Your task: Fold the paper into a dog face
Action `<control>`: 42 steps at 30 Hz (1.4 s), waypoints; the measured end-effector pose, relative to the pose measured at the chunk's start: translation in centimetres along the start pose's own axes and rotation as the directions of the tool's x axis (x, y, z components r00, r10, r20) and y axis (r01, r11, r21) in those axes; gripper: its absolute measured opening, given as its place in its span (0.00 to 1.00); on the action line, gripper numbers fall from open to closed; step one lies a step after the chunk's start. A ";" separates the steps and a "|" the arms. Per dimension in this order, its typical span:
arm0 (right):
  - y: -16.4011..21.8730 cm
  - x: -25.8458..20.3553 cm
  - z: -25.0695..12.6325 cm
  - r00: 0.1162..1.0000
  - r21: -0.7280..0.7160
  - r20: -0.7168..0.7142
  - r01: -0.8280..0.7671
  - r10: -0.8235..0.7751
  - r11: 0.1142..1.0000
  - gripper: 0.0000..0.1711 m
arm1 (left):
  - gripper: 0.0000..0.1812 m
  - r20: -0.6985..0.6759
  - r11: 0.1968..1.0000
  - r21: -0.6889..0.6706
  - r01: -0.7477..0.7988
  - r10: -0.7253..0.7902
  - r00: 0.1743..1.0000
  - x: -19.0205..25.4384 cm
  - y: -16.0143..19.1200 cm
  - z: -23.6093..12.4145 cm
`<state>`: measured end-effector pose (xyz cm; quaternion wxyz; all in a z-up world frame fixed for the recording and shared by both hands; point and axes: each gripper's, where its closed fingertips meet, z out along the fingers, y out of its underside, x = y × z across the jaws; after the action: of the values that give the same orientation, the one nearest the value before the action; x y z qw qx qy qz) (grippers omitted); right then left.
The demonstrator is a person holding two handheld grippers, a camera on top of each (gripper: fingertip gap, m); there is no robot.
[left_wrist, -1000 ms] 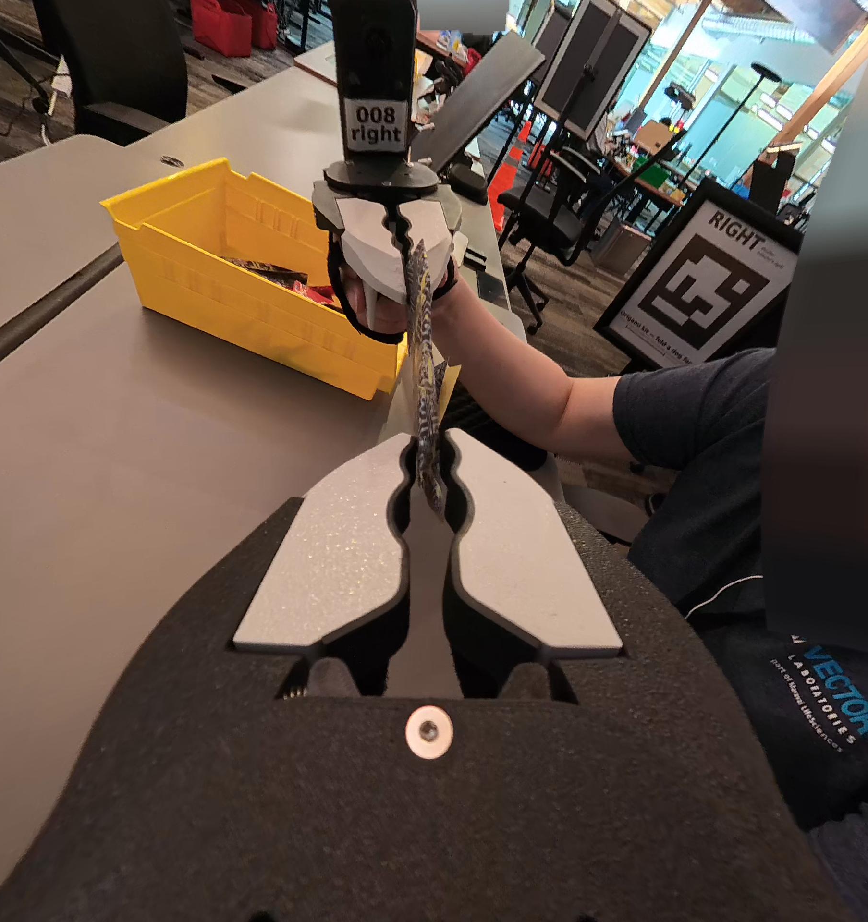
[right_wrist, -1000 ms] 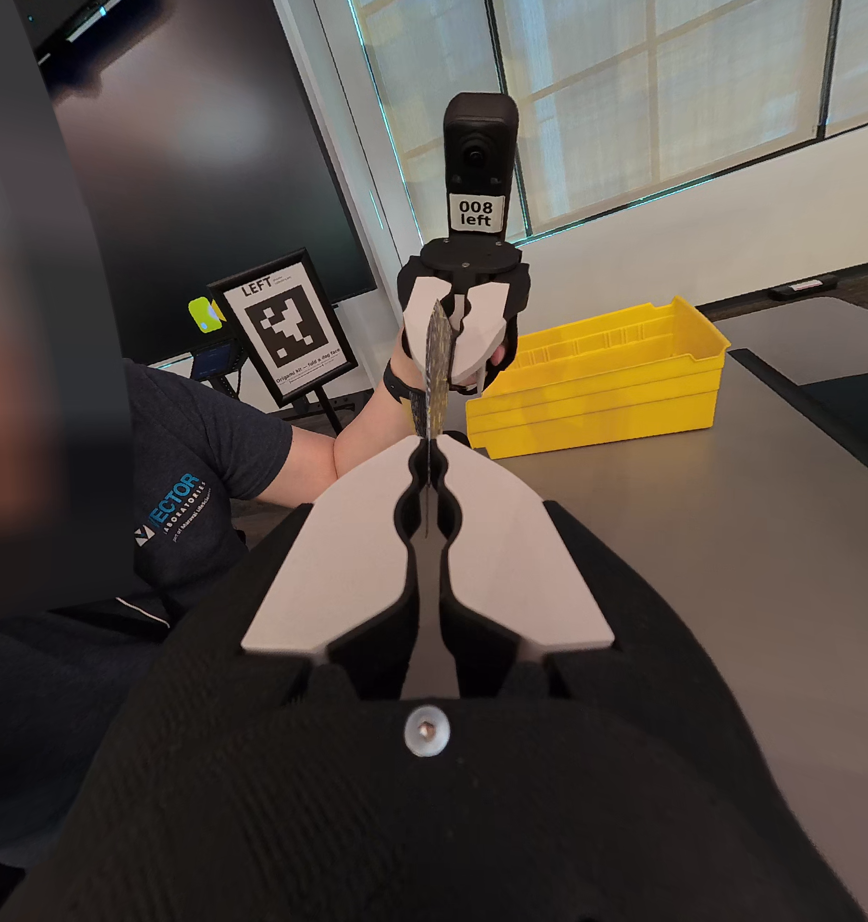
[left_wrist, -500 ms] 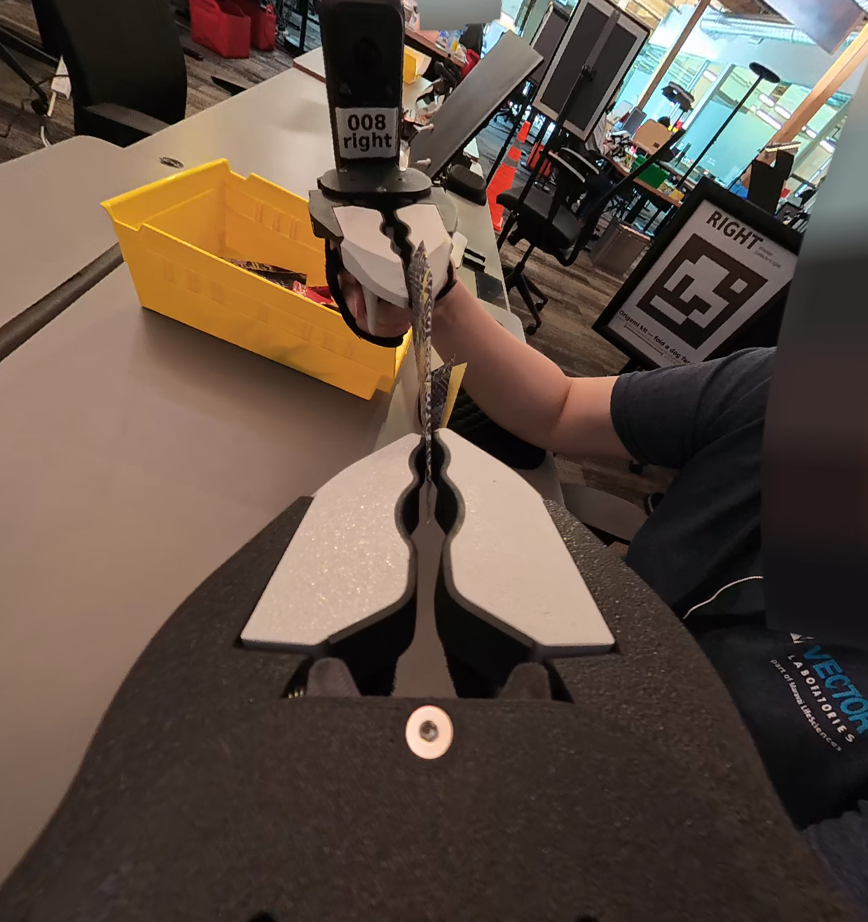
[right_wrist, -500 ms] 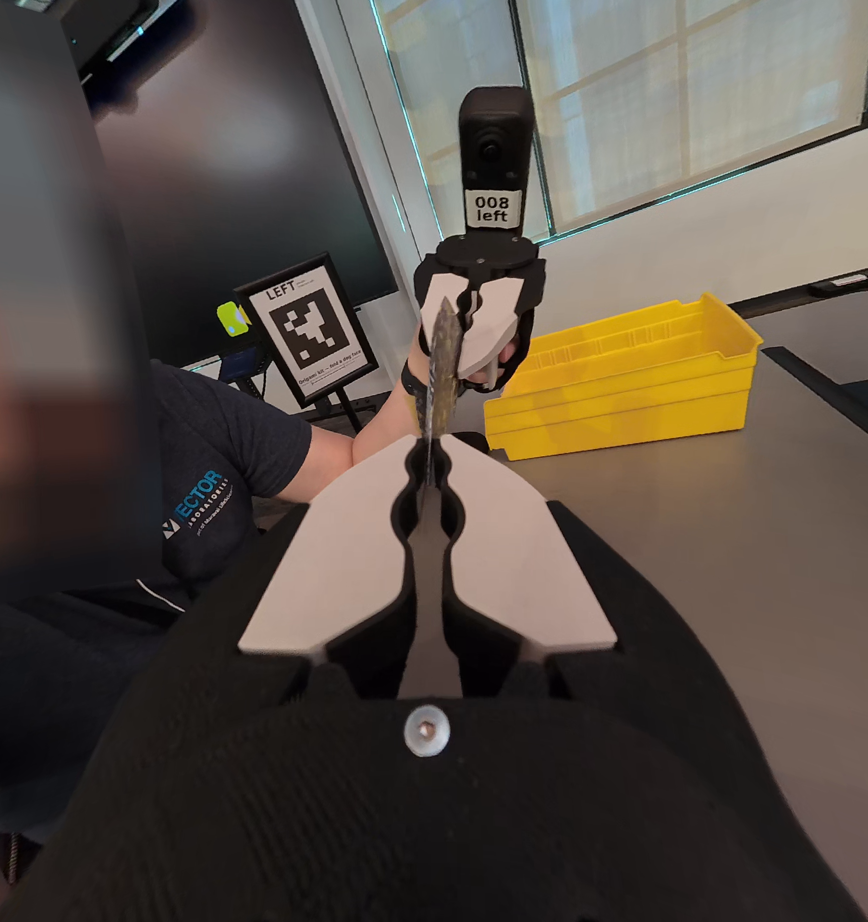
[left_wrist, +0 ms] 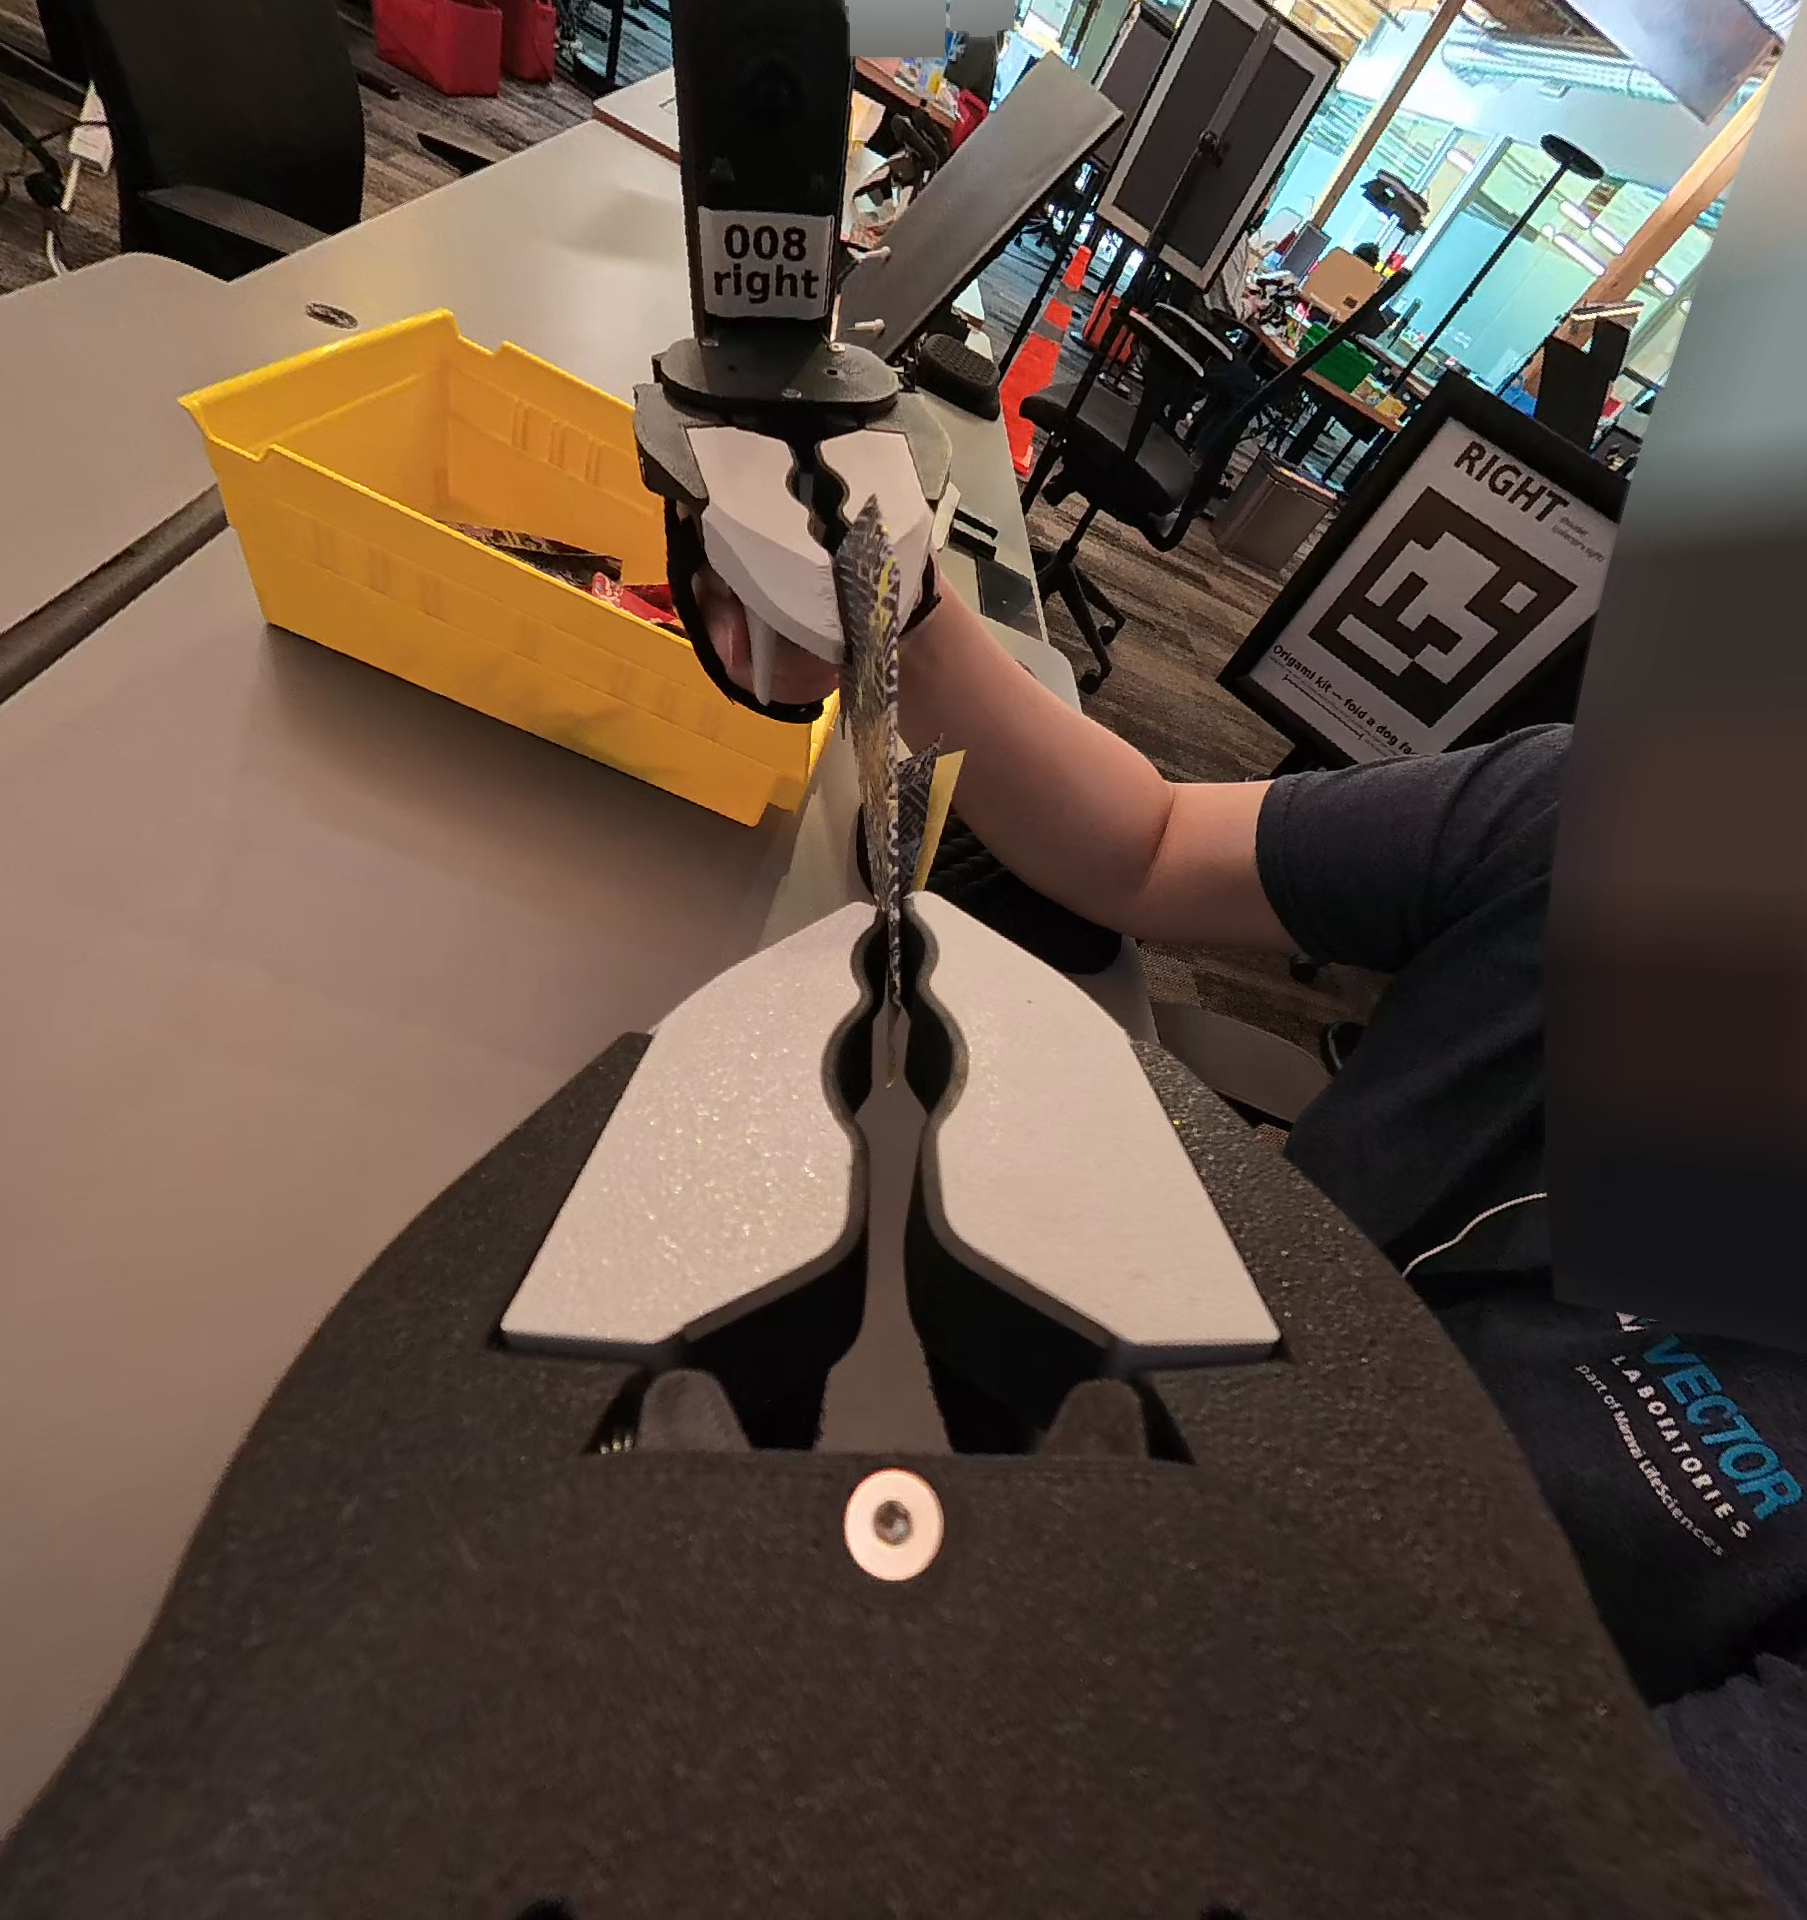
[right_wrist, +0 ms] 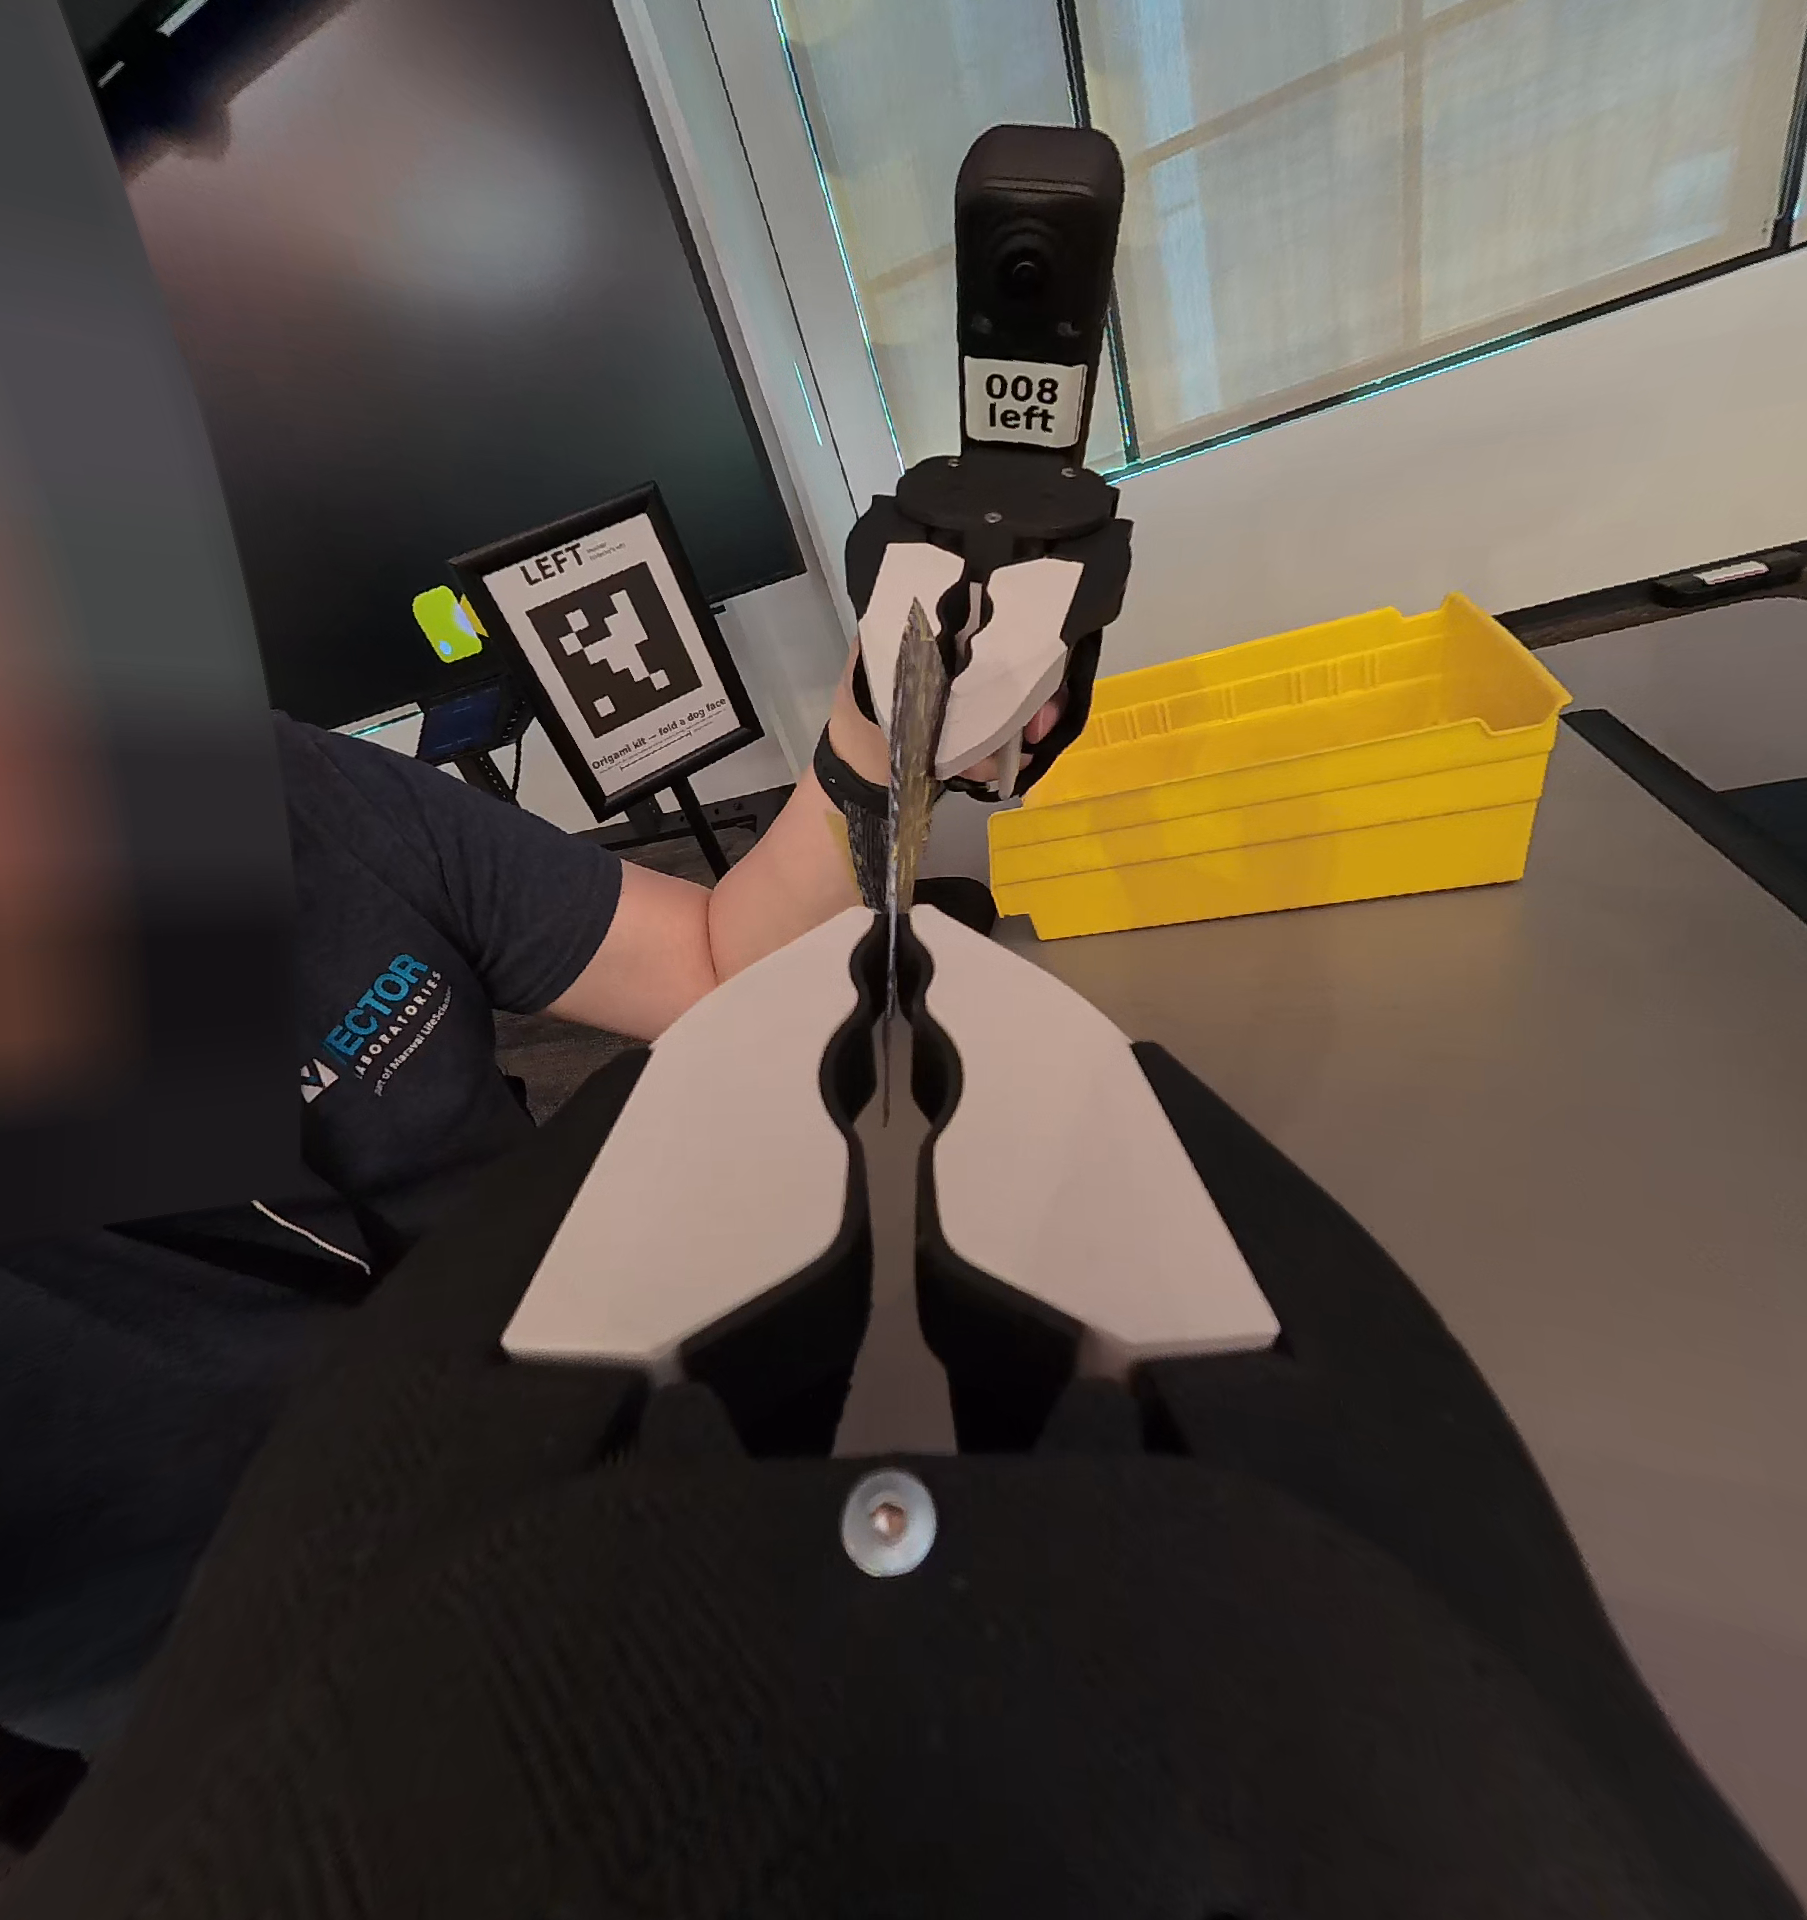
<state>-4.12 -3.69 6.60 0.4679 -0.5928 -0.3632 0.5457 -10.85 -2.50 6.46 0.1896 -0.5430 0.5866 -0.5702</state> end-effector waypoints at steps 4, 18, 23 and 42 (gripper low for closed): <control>0.1 0.1 0.0 1.000 -0.001 -0.001 -0.005 0.005 1.000 0.01 | 0.00 0.001 1.000 0.000 0.009 -0.009 1.000 -0.1 0.0 -0.1; 0.3 0.2 0.0 1.000 -0.007 0.002 -0.012 0.012 1.000 0.01 | 0.00 0.011 1.000 -0.008 0.011 -0.011 1.000 -0.2 0.1 0.0; 0.5 0.1 0.1 1.000 -0.023 0.003 -0.002 0.002 1.000 0.01 | 0.00 0.019 1.000 -0.009 0.012 -0.012 1.000 -0.4 0.2 -0.1; 1.0 0.8 0.0 1.000 -0.036 -0.018 -0.012 0.011 0.999 0.01 | 0.00 0.046 0.999 -0.026 0.031 -0.030 0.999 -1.1 0.6 0.1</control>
<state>-4.06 -3.27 5.44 0.4573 -0.6081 -0.3654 0.5363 -10.62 -1.81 5.46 0.1867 -0.5672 0.5812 -0.5528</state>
